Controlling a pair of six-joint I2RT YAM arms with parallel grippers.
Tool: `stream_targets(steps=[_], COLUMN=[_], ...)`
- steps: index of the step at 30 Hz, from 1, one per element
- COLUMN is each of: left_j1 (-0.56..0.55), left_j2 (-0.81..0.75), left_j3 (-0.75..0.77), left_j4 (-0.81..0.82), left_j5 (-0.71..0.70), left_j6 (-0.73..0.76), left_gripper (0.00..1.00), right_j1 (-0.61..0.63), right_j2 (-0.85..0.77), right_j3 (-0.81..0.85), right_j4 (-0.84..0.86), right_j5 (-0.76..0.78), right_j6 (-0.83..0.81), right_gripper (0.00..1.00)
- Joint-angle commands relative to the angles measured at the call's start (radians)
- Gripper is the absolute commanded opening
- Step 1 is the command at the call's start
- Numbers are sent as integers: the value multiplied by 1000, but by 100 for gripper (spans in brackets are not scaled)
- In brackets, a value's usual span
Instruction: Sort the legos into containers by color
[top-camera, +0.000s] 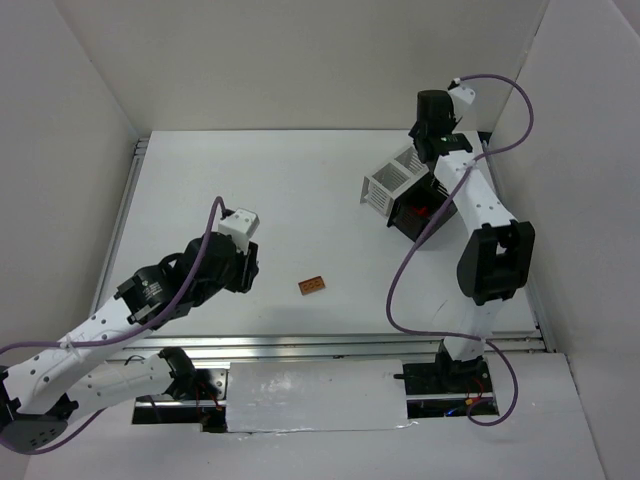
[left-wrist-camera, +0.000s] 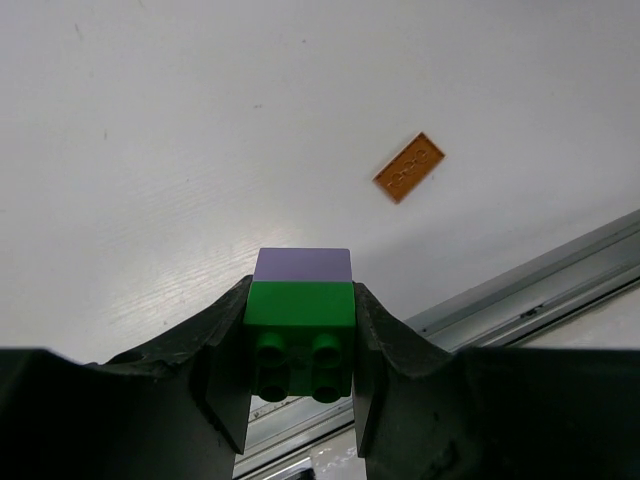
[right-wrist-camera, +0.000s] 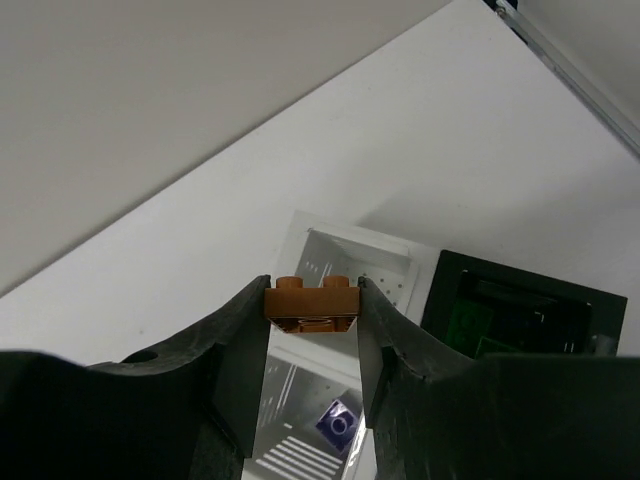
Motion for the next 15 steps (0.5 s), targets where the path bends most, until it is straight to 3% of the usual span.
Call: stream_targets(steps=[1, 15], left_j1=[4, 43], left_j2=[-25, -53], left_j3=[-6, -21], left_j4=[12, -3], left_j5=[-53, -217], left_j6=[-3, -49], left_gripper=[0, 0], right_j1=[-10, -16], right_j2=[67, 70], right_j3=[103, 28], right_j4=[-93, -15], right_j5=[61, -12], right_j6=[-48, -45], right_gripper=[0, 0])
